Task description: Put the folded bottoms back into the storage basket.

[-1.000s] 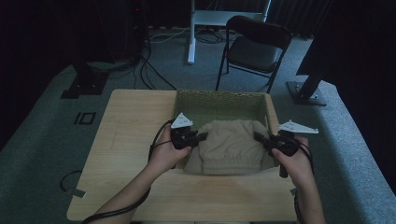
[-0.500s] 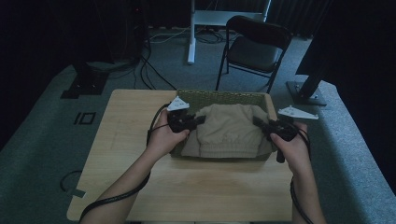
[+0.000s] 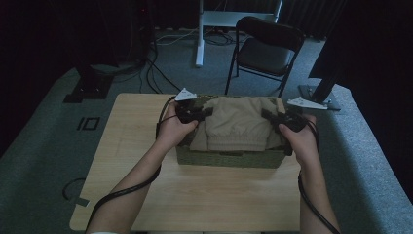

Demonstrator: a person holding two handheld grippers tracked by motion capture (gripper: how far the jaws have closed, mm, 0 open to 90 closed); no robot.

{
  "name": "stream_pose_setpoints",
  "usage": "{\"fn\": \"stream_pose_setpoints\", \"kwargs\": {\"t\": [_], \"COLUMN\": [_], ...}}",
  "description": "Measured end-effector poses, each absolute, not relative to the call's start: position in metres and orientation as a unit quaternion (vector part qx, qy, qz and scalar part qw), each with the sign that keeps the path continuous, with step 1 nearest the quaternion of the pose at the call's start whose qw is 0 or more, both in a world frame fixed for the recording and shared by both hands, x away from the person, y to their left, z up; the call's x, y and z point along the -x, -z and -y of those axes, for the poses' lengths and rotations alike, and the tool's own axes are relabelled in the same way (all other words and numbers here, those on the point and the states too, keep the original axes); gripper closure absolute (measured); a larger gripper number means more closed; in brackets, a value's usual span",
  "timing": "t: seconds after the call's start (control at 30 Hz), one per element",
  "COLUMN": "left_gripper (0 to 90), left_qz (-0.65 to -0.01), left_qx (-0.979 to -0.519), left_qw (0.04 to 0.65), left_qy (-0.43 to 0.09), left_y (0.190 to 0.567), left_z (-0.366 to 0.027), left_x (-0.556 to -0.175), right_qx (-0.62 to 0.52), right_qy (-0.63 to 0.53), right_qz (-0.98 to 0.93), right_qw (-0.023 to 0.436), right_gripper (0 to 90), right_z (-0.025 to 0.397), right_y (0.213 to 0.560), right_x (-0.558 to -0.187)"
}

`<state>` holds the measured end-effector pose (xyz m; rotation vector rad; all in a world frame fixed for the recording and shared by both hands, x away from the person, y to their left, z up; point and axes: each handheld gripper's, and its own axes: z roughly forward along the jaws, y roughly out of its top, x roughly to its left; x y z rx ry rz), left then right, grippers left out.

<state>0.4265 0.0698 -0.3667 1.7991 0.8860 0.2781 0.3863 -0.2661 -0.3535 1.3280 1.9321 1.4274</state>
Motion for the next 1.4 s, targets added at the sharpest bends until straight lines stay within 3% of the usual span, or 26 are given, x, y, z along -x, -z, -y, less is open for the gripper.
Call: {"fn": "stream_pose_setpoints", "kwargs": {"t": [0.27,0.7,1.4], "left_gripper": [80.1,80.1,79.9], "left_qz": [-0.383,-0.412,-0.449], "left_qx": [-0.745,-0.733,-0.751], "left_qw": [0.532,0.525,0.471], "left_qy": [-0.126,-0.129,-0.109], "left_y": [0.374,0.408,0.476], "left_z": [-0.067,-0.059,-0.049], "left_x": [-0.454,-0.487,-0.504], "right_qx": [-0.48,-0.502,-0.533], "right_qy": [-0.512,-0.495,-0.428], "right_qz": [-0.684,-0.683,-0.708], "right_qw": [0.2,0.193,0.178], "right_gripper": [77.8,77.6,77.1], "right_z": [0.265,0.267,0.264], "right_y": [0.36,0.398,0.467], "right_x": [-0.414,-0.451,-0.478]}}
